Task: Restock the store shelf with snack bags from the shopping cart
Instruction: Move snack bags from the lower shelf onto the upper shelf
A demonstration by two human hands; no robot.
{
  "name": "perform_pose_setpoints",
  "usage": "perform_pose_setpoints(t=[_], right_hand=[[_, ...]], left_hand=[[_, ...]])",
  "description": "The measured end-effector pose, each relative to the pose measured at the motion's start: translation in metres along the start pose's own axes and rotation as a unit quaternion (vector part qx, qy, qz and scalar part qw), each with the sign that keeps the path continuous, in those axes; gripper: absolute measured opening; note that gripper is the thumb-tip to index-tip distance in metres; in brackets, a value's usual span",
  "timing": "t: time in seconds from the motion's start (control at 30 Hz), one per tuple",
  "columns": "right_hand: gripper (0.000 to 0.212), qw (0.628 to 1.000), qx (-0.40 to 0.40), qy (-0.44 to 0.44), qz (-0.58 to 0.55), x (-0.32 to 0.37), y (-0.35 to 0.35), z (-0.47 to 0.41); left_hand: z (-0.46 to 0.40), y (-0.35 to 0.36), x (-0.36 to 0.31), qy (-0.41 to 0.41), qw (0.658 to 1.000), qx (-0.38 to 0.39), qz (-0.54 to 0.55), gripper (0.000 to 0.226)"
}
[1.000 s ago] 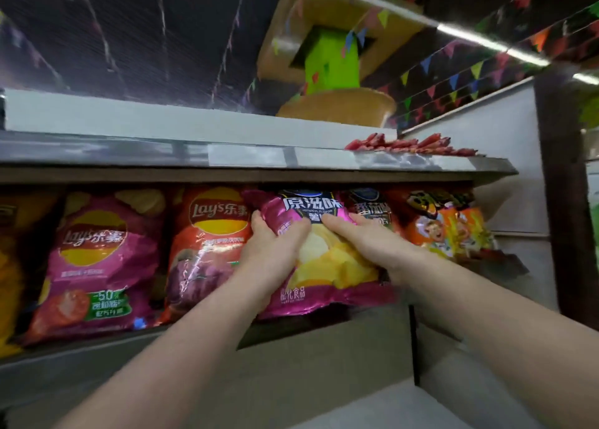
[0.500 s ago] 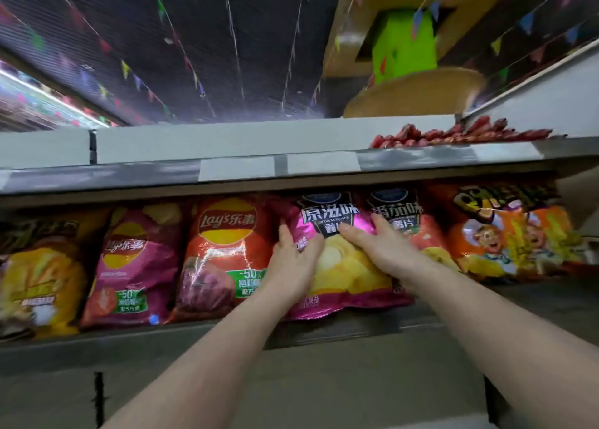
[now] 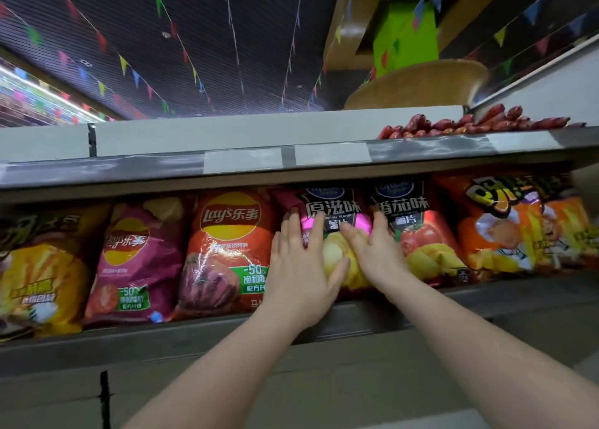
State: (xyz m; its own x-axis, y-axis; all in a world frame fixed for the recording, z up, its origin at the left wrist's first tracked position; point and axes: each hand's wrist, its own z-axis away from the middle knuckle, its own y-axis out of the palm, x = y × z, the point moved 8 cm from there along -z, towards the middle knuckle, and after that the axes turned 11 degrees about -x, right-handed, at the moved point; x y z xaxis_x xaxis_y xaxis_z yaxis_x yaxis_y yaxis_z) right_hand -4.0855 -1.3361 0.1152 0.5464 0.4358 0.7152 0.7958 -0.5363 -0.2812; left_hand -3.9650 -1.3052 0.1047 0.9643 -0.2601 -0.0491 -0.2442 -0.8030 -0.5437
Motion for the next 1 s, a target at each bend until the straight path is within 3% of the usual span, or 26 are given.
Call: perform_pose_setpoints(t=[0.2,0.33,0.77,1.0], right_hand=[[0.069,0.998,0.065,-0.016,0.012,-0.006,-0.001,0.005],[0.069,0.997,0.064,-0.025,0.017,-0.008,-0.006,0.008],[0.064,0.990,0.090,-0.070,0.089,-0.016,-0.011,0.041],[0.060,0.990,0.111,-0.057,0.073,-0.024,-0.051,0.053]], left_hand=[[0.003,0.007,0.001,0.036,0.995,0.029,-0.085,0.097],[0.002,0.011,0.004,0.035,0.990,0.055,-0.128,0.083],[0.015,0.008,0.003,0.023,0.988,0.081,-0.132,0.077],[0.016,-0.011,-0.006,-0.084,0.994,0.049,0.059,0.087]])
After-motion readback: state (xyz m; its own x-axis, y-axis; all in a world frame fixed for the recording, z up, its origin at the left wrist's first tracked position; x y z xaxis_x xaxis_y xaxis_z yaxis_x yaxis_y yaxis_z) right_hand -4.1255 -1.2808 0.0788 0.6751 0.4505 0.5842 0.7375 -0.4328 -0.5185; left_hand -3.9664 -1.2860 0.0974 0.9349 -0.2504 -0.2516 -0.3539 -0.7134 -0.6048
